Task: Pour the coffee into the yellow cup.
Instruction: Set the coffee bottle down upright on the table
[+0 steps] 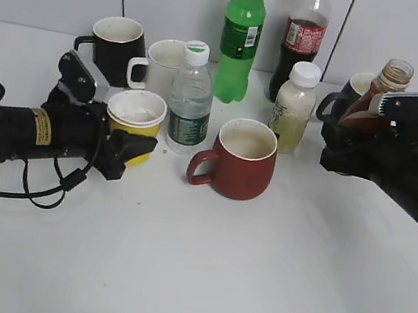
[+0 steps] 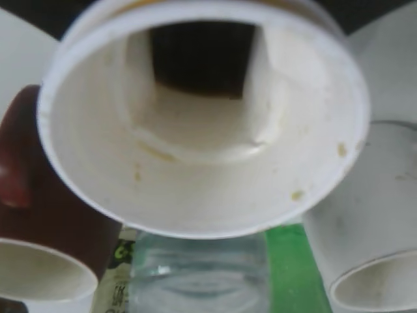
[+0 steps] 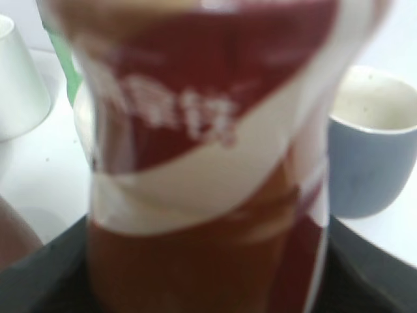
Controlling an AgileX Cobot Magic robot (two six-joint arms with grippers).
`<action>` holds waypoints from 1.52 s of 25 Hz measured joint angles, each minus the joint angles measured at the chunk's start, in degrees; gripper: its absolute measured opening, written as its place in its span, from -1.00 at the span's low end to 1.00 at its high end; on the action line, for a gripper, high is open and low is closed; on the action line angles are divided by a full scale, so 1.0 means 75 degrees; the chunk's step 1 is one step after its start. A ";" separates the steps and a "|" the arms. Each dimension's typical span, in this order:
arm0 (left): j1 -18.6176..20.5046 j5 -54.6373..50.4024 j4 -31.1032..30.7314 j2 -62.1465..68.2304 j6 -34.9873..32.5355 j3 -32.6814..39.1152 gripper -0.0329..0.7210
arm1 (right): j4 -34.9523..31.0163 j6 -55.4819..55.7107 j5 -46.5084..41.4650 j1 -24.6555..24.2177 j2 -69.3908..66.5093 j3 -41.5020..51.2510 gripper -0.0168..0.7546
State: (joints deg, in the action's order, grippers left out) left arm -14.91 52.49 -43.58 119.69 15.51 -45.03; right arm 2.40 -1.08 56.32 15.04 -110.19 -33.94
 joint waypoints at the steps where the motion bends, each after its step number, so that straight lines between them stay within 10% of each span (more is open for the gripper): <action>1: 0.0000 0.0052 0.0244 0.0200 -0.0274 0.0000 0.10 | 0.0000 0.0000 0.0029 0.0000 0.0000 -0.0026 0.34; 38: 0.0000 0.0242 0.0779 0.0529 -0.0502 0.0009 0.68 | 0.0085 -0.0023 0.0804 0.0000 -0.1514 -0.0352 0.34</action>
State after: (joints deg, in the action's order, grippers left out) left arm -14.91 54.30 -37.74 123.66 11.74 -44.96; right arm 3.04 -1.25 62.35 15.04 -121.54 -36.58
